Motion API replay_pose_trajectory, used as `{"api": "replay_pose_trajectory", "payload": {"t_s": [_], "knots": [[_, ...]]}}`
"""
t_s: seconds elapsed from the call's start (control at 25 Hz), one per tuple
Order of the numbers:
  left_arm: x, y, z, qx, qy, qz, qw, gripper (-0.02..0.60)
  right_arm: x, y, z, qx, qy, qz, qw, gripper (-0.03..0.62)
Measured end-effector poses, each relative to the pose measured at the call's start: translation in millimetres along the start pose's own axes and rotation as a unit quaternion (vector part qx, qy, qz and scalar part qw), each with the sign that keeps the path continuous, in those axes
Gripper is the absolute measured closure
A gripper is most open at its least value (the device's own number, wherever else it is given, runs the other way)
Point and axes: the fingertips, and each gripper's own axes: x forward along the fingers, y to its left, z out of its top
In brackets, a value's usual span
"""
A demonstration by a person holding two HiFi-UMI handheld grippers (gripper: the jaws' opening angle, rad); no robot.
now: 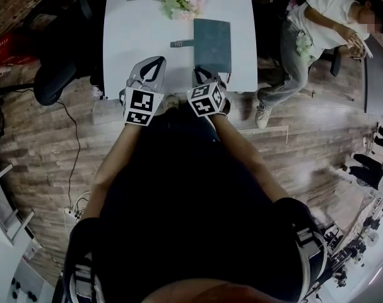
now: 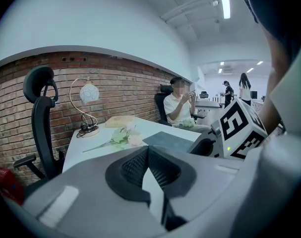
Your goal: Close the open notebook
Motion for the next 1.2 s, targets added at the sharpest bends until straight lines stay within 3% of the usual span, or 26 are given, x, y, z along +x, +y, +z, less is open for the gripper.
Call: {"api": "replay_pose_trajectory", "payload": {"t_s": [0.44, 0.64, 0.76, 0.84, 1.0, 1.2], "knots": [[2.4, -3.2, -0.3, 0.002, 0.002, -0.002, 1.0000, 0.575, 3.5, 2.5, -2.1, -0.001, 0.016, 0.021, 1.000, 0.549], [6.1, -6.6, 1.3, 0.005, 0.002, -0.007, 1.0000, 0.575, -3.7, 4.3, 5.7, 0.037, 0.009, 0.055, 0.998, 0.464], [10.2, -9.4, 6.1, 0.008, -0.005, -0.014, 0.9999, 0.574, -22.0, -7.1, 26.2, 0.068, -0.040, 0.039, 0.996, 0.464], [13.5, -10.4, 14.7, 0.014, -0.015, -0.013, 0.9997, 0.574, -41.0, -25.5, 44.2, 0.109, -0.088, 0.011, 0.990, 0.539], [11.8, -3.8, 57.0, 0.034, -0.065, 0.021, 0.9971, 0.575, -94.5, -72.0, 80.3, 0.160, -0.187, -0.050, 0.968, 0.582], [-3.0, 2.9, 137.5, 0.027, -0.153, 0.039, 0.9871, 0.575, -169.1, -125.1, 115.3, 0.166, -0.279, -0.129, 0.937, 0.582]]}}
